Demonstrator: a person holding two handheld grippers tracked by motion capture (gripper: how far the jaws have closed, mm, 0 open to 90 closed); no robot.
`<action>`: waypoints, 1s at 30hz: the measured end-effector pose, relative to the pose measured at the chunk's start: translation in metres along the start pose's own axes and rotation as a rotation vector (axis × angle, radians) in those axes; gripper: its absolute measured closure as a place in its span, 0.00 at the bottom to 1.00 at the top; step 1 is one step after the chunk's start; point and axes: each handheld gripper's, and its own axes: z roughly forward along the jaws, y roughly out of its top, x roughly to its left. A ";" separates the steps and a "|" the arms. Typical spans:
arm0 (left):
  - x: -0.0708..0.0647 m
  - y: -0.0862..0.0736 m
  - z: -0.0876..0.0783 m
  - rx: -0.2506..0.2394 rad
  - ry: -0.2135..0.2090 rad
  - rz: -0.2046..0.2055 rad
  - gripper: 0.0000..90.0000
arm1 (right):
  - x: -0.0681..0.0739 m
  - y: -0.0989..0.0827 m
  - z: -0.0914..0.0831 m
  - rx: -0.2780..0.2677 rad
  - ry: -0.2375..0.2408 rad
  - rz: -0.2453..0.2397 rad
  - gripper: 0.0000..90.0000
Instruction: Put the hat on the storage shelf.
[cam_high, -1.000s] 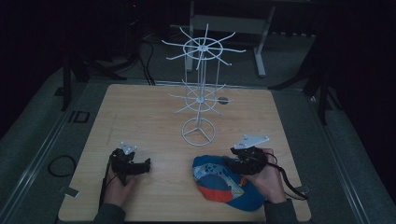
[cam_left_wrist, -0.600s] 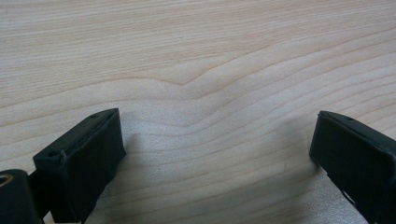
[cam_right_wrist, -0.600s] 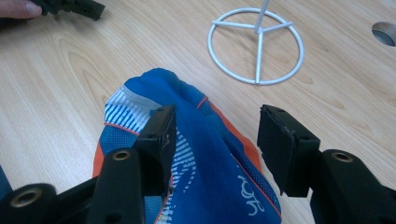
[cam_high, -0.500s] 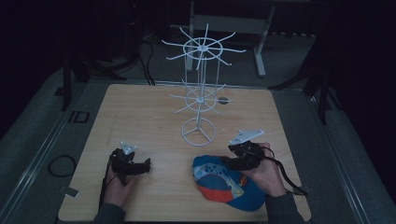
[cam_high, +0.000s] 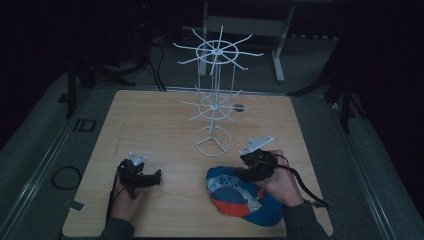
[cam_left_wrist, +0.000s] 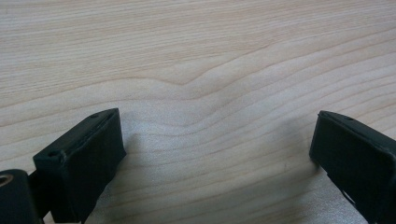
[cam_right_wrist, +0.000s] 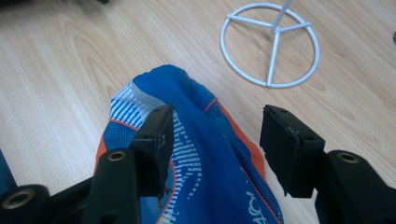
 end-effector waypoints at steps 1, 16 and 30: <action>0.000 0.000 0.000 0.000 0.000 0.000 0.04 | 0.000 0.000 0.000 0.000 0.000 0.000 0.49; 0.000 0.000 0.000 0.000 0.000 -0.001 0.04 | 0.000 0.004 0.011 0.060 0.059 -0.035 0.43; 0.000 0.000 0.000 -0.001 0.000 -0.001 0.04 | 0.003 0.008 0.025 0.150 0.075 -0.083 0.37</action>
